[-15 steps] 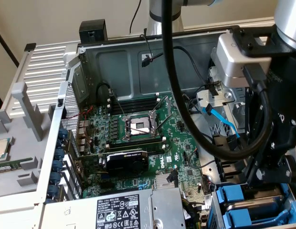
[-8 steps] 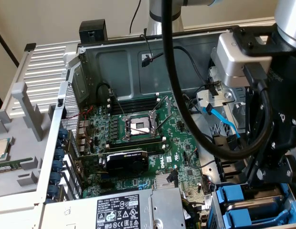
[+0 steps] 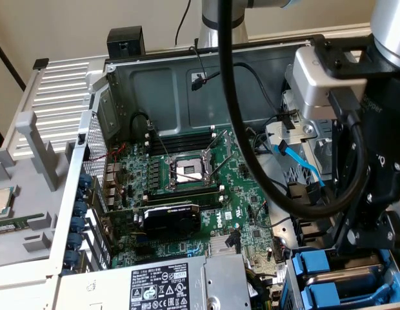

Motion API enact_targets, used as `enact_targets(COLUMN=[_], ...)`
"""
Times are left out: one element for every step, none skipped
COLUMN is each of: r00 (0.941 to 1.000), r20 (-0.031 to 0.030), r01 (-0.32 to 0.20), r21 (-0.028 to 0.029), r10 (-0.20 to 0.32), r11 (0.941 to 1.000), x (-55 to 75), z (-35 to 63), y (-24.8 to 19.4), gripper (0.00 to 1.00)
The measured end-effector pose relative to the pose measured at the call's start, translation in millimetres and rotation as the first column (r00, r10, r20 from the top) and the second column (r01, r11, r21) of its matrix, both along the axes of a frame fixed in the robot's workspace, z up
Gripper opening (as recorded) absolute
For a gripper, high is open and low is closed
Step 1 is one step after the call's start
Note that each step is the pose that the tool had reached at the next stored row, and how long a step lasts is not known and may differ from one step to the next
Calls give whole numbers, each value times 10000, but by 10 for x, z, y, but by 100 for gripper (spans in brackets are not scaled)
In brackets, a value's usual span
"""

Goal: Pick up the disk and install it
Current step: 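Insert the second disk wire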

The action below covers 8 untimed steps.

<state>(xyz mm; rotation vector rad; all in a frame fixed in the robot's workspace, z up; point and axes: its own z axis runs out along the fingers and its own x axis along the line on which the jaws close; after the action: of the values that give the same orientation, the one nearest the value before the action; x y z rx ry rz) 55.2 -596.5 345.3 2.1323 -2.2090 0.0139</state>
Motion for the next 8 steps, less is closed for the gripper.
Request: enact_targets(r00=[10000, 10000, 10000, 10000, 10000, 10000, 10000, 10000], r20=[4, 7, 9, 11, 14, 17, 19, 23], r01=[0, 0, 0, 0, 0, 0, 0, 0], r21=[0, 0, -1, -1, 2, 4, 3, 1], r10=[0, 0, 0, 0, 0, 0, 0, 0], r11=[10000, 10000, 10000, 10000, 10000, 10000, 10000, 10000], x=[0, 0, 0, 0, 0, 0, 0, 0], z=[-2, -4, -5, -7, -10, -12, -12, -13], y=[0, 0, 0, 1, 2, 4, 5, 5], gripper=[16, 16, 16, 16, 16, 16, 16, 16])
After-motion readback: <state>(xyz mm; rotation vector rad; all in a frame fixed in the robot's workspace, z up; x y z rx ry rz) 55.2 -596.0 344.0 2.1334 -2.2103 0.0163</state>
